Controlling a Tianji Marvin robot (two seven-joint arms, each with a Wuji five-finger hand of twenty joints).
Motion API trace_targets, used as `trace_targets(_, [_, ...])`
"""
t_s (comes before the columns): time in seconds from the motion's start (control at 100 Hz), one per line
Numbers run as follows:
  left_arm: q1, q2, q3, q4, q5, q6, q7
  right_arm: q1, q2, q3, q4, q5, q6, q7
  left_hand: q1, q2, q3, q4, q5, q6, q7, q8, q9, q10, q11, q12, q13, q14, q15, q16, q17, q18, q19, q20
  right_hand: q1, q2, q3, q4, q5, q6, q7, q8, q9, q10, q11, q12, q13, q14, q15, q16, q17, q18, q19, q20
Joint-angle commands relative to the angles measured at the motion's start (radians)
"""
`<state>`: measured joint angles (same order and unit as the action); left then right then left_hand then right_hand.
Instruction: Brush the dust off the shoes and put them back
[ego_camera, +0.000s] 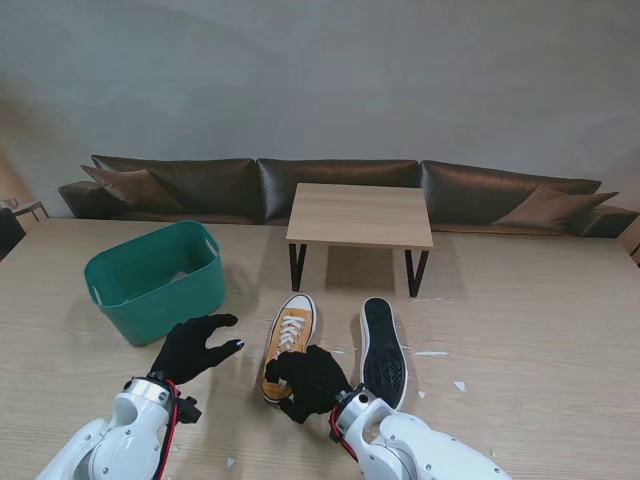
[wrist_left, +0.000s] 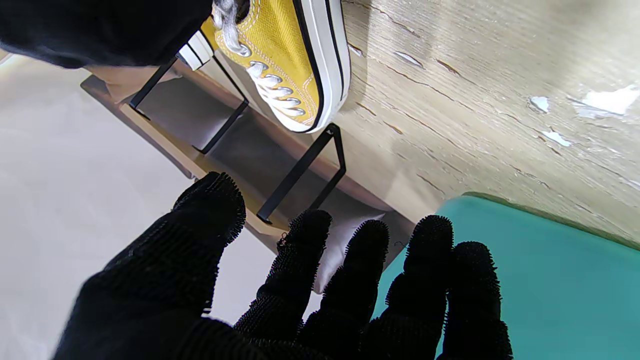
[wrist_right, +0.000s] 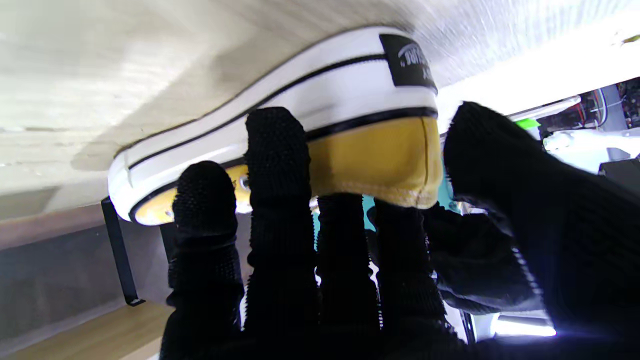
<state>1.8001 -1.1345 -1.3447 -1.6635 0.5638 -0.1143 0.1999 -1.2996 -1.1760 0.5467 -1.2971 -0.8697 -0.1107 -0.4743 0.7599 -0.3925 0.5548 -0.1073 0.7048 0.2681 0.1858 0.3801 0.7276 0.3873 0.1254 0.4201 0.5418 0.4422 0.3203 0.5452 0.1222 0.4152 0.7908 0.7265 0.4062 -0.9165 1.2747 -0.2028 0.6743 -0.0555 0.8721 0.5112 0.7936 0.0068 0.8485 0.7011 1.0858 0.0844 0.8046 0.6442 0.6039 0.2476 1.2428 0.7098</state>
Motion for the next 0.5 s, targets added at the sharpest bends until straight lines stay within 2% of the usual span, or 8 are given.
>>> trace_targets(0.0, [-0.002, -0.003, 0.003, -0.001, -0.005, -0.003, -0.021, -0.009, 0.002, 0.009, -0.017, -0.007, -0.008, 0.005, 0.016, 0.035, -0.017, 0.025, 0.006, 0.006, -0.006, 0.006, 0.019, 0.005, 0.003, 0.007, -0.014, 0.022, 0.013, 0.009, -0.016, 0.009, 0.025, 0.012, -0.050, 0.007, 0.011, 0.029, -0.060, 0.001, -0.047, -0.010, -0.058, 0.016, -0.028, -0.039, -0.034, 0.011, -0.035, -0.024, -0.076, 0.023, -0.035, -0.023])
trace_targets(0.16, [-0.002, -0.002, 0.003, -0.001, -0.005, -0.004, -0.026, -0.034, 0.005, 0.055, -0.056, -0.001, -0.022, 0.006, 0.015, 0.036, -0.019, 0.025, 0.009, 0.004, -0.005, 0.006, 0.019, 0.003, 0.002, 0.006, -0.015, 0.023, 0.012, 0.009, -0.017, 0.008, 0.024, 0.012, -0.111, 0.011, -0.025, 0.024, -0.107, 0.012, -0.116, -0.059, -0.104, 0.027, -0.099, -0.116, -0.080, 0.034, -0.110, -0.061, -0.110, 0.040, -0.073, -0.035])
trace_targets(0.31, [-0.002, 0.000, 0.005, -0.003, -0.005, -0.007, -0.033, -0.076, 0.006, 0.128, -0.114, 0.039, -0.046, 0.034, 0.017, 0.033, -0.019, 0.025, 0.010, 0.000, -0.004, 0.006, 0.022, -0.002, 0.003, 0.007, -0.015, 0.023, 0.011, 0.008, -0.017, 0.011, 0.023, 0.011, -0.146, 0.067, -0.072, 0.030, -0.112, 0.008, -0.129, -0.080, -0.116, 0.029, -0.136, -0.156, -0.107, 0.054, -0.158, -0.081, -0.124, 0.052, -0.088, -0.032])
trace_targets(0.49, [-0.008, 0.003, 0.010, -0.008, -0.007, -0.008, -0.051, -0.131, 0.009, 0.226, -0.204, 0.099, -0.048, 0.089, 0.016, 0.034, -0.022, 0.025, 0.007, -0.005, -0.005, 0.006, 0.019, -0.008, 0.002, 0.006, -0.023, 0.022, 0.005, 0.006, -0.023, 0.006, 0.015, 0.008, -0.148, 0.146, -0.118, 0.050, -0.101, -0.008, -0.142, -0.083, -0.122, 0.027, -0.182, -0.193, -0.152, 0.079, -0.248, -0.120, -0.158, 0.069, -0.147, -0.046])
